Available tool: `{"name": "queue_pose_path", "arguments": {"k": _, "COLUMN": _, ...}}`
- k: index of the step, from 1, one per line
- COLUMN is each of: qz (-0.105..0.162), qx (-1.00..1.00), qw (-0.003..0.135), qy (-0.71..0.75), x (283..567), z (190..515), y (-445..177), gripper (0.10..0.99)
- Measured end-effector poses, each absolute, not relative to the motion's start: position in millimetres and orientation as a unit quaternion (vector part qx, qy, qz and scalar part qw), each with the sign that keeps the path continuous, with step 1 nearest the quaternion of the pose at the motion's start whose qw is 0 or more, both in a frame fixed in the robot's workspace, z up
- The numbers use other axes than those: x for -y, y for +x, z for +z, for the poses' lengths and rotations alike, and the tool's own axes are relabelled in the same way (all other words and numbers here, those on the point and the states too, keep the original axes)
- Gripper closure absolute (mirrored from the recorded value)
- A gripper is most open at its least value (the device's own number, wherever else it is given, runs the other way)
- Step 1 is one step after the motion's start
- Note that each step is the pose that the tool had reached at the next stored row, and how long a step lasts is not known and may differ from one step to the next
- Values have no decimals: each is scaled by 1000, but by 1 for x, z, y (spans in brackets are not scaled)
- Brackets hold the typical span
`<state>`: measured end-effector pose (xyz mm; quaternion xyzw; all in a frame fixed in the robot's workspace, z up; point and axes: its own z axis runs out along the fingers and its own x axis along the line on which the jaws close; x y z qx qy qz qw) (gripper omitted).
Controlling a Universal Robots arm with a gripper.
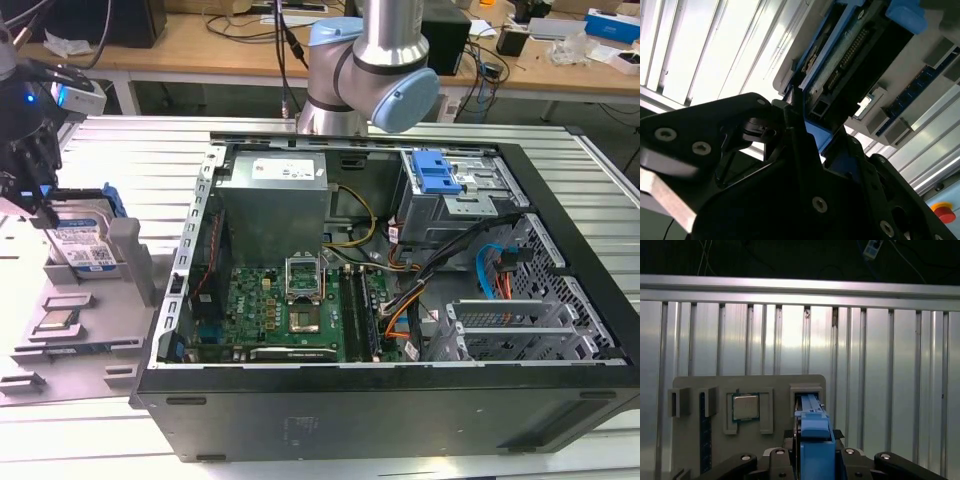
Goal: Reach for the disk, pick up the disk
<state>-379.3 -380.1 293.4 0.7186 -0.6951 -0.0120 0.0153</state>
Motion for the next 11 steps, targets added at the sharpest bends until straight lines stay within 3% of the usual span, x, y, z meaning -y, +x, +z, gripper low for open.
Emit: {"name": "queue_pose_path", "arguments": {"k": 11, "qz": -12, "qx": 695, "qw": 15, "qy": 719, "x": 380, "z": 293, "y": -379, "gripper": 722}}
